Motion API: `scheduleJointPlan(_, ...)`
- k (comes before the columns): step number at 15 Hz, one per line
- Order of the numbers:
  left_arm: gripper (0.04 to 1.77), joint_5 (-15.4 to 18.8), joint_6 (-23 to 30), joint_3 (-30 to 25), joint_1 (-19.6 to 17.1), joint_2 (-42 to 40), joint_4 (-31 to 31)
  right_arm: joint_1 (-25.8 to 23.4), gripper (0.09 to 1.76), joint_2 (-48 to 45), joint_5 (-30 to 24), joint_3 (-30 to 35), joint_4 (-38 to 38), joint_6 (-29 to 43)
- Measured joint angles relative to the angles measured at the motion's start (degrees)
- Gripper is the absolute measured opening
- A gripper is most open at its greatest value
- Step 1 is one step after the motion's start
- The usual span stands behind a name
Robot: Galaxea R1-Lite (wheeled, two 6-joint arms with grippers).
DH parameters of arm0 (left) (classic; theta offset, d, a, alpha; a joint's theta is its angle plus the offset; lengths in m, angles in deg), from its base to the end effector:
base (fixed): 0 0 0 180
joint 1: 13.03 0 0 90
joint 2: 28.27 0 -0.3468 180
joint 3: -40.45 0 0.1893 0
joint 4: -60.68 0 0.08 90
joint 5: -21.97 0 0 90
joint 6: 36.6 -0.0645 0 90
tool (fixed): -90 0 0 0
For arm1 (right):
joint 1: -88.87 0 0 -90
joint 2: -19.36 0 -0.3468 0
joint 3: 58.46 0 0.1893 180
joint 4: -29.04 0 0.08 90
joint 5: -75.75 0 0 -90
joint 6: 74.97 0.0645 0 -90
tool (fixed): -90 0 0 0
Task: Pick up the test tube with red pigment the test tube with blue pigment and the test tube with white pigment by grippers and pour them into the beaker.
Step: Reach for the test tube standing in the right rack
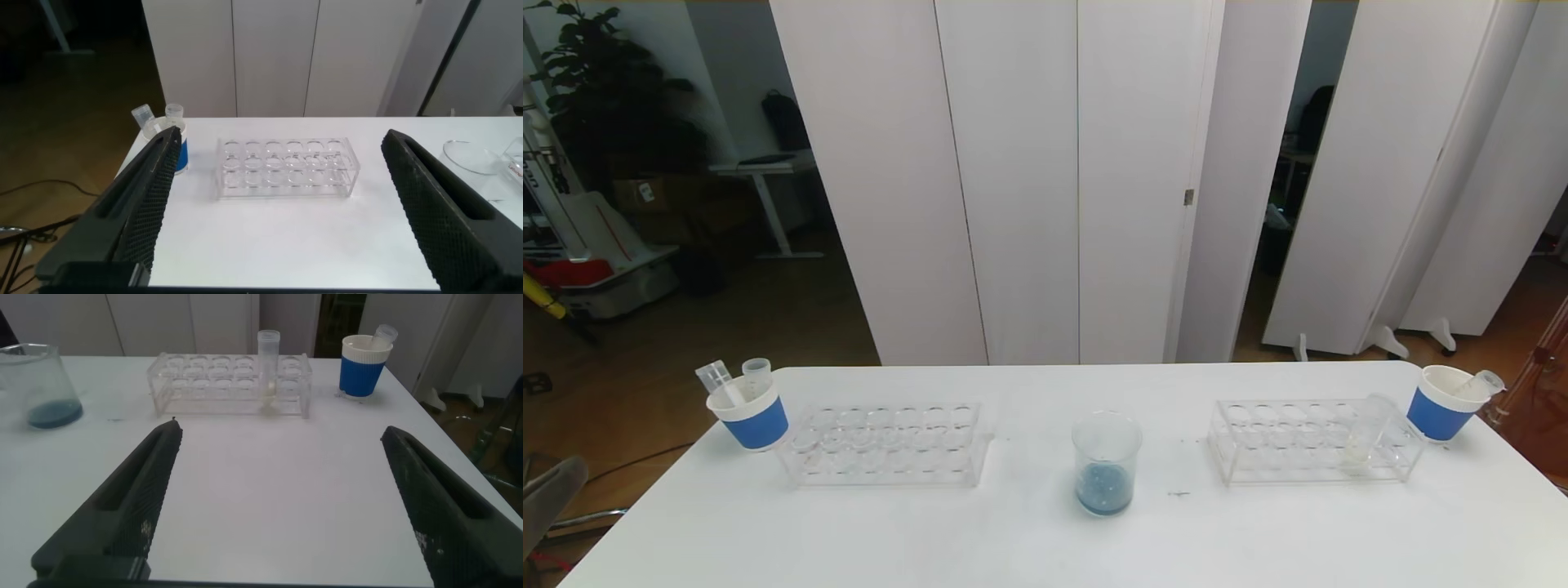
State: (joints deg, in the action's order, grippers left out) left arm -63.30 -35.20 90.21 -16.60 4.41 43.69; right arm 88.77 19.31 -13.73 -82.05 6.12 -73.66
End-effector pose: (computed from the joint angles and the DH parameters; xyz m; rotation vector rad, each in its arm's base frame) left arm 0.0336 -0.0032 0.2431 -0.0243 -0.0013 -0.0203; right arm -0.0289 -0.0005 0.0774 0.0229 -0.0127 -0.0107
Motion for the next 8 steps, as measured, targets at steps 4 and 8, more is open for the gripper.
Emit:
scheduleJointPlan(4, 1.75, 2.54, -1.69, -3.52, 2.89, -14.75, -5.18, 0.00, 1.75, 0.00, -0.01, 0.00, 0.02, 0.00)
scheduleJointPlan(8, 1.75, 6.10, -2.89, -12.76, 3.62, -25.77, -5.81, 0.00, 1.75, 0.00, 0.00, 0.00, 0.00, 0.00)
